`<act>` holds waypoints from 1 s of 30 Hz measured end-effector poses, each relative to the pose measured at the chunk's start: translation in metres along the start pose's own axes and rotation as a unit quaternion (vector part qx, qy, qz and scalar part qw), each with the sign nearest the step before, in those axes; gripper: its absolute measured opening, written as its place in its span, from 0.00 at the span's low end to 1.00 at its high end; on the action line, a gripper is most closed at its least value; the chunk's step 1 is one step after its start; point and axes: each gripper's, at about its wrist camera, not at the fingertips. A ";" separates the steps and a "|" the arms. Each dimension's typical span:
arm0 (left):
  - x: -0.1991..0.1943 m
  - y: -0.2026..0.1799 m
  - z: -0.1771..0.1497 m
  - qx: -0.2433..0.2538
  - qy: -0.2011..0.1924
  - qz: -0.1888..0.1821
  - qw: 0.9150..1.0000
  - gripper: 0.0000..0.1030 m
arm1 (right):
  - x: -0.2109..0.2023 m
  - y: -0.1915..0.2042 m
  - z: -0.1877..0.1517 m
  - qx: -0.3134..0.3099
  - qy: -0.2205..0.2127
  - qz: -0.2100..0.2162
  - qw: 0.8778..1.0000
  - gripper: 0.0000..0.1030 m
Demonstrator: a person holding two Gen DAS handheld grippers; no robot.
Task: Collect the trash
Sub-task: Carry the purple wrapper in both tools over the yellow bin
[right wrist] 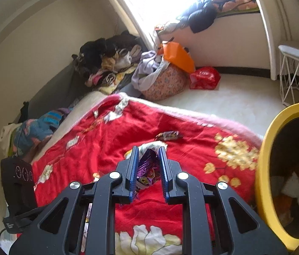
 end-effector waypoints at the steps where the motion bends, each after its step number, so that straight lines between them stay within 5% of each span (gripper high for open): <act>1: -0.002 -0.003 0.001 0.005 -0.003 -0.001 1.000 0.05 | -0.005 -0.002 0.002 0.001 -0.007 -0.003 1.000 0.18; 30: -0.006 -0.101 -0.006 0.123 -0.025 -0.034 0.992 0.05 | -0.133 -0.087 0.018 0.054 -0.141 -0.125 0.981 0.18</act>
Point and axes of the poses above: each gripper's, at about its wrist camera, not at the fingertips, and x roughly the way its jaws point, y to its left, z to its top, and after that the axes turned 14 degrees about z, right-handed
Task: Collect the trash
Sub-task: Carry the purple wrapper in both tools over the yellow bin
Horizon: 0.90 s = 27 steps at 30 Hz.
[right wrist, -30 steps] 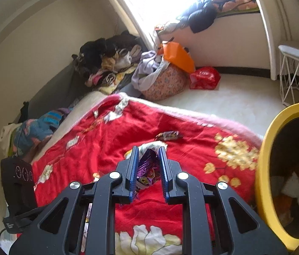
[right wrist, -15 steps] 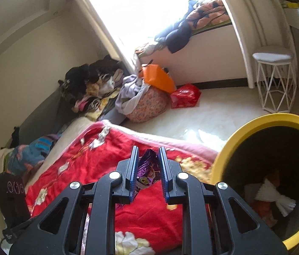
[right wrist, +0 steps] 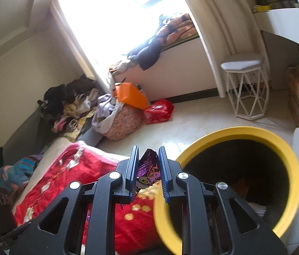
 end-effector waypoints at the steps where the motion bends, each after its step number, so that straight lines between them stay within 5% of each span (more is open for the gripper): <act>1: 0.001 -0.004 0.000 0.005 0.000 -0.002 1.000 0.05 | -0.002 -0.003 0.000 0.001 -0.002 -0.005 1.000 0.18; 27: 0.036 -0.098 -0.006 0.099 0.014 -0.025 0.995 0.05 | -0.035 -0.068 -0.004 0.004 -0.033 -0.126 0.992 0.18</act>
Point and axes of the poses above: each gripper's, at about its wrist camera, not at the fingertips, and x roughly the way its jaws point, y to its left, z to its top, and after that the axes turned 14 degrees about z, right-handed
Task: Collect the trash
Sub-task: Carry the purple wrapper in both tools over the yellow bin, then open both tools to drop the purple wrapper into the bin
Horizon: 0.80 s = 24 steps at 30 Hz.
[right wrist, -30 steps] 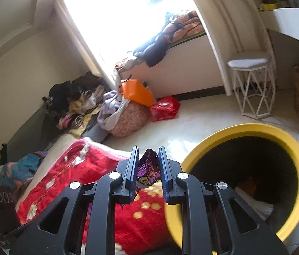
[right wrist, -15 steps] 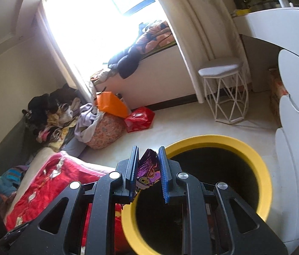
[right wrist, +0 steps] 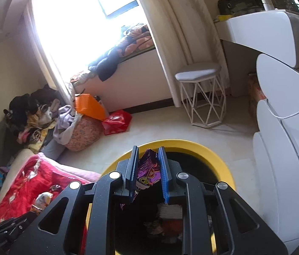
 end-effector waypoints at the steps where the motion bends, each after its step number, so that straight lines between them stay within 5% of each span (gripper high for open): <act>1: 0.002 -0.003 0.000 0.002 0.001 0.000 1.000 0.05 | 0.000 -0.002 -0.001 0.001 0.000 -0.003 1.000 0.18; 24: 0.053 -0.036 0.004 0.053 0.033 0.026 0.998 0.05 | 0.019 -0.020 -0.011 -0.005 0.046 -0.008 0.999 0.18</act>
Point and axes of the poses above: each gripper's, at about its wrist camera, not at the fingertips, and x roughly the way its jaws point, y to its left, z to its top, and after that the axes turned 14 degrees about z, right-handed
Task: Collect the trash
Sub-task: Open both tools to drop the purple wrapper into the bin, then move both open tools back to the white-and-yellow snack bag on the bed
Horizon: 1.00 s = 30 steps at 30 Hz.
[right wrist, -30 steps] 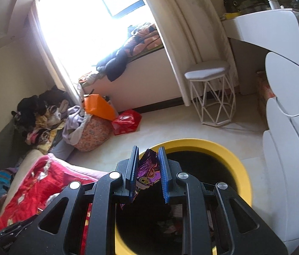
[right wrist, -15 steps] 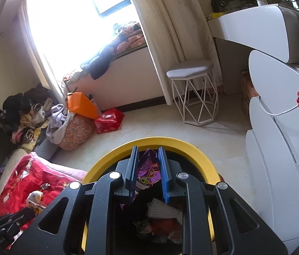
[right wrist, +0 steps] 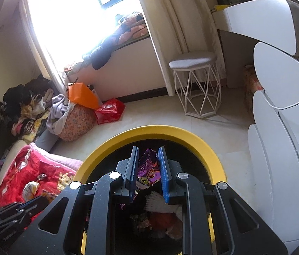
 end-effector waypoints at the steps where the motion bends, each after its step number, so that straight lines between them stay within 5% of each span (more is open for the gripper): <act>1: 0.003 -0.002 -0.001 0.002 0.004 -0.001 1.000 0.06 | 0.002 0.000 0.001 0.000 0.003 0.001 1.000 0.18; 11: 0.019 -0.014 0.000 0.008 0.018 -0.017 1.000 0.06 | 0.005 -0.003 0.000 0.004 0.007 0.003 1.000 0.24; 12: 0.019 -0.015 0.002 0.008 0.018 -0.019 1.000 0.10 | 0.005 -0.004 0.000 0.007 0.006 0.003 1.000 0.26; 16: 0.012 -0.016 0.004 0.004 0.004 -0.024 1.000 0.56 | 0.002 -0.008 0.000 0.015 -0.002 -0.004 1.000 0.44; 21: 0.003 -0.011 0.002 -0.010 -0.003 -0.020 1.000 0.87 | 0.000 -0.004 -0.001 0.009 -0.006 -0.006 1.000 0.55; 30: -0.019 0.003 -0.001 -0.030 -0.023 0.007 0.999 0.90 | -0.004 0.015 -0.001 -0.023 -0.013 -0.001 1.000 0.73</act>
Point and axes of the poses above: each gripper's, at about its wrist camera, not at the fingertips, and x roughly the way its jaws point, y to its left, z to its top, and after that the axes turned 14 degrees about z, right-handed
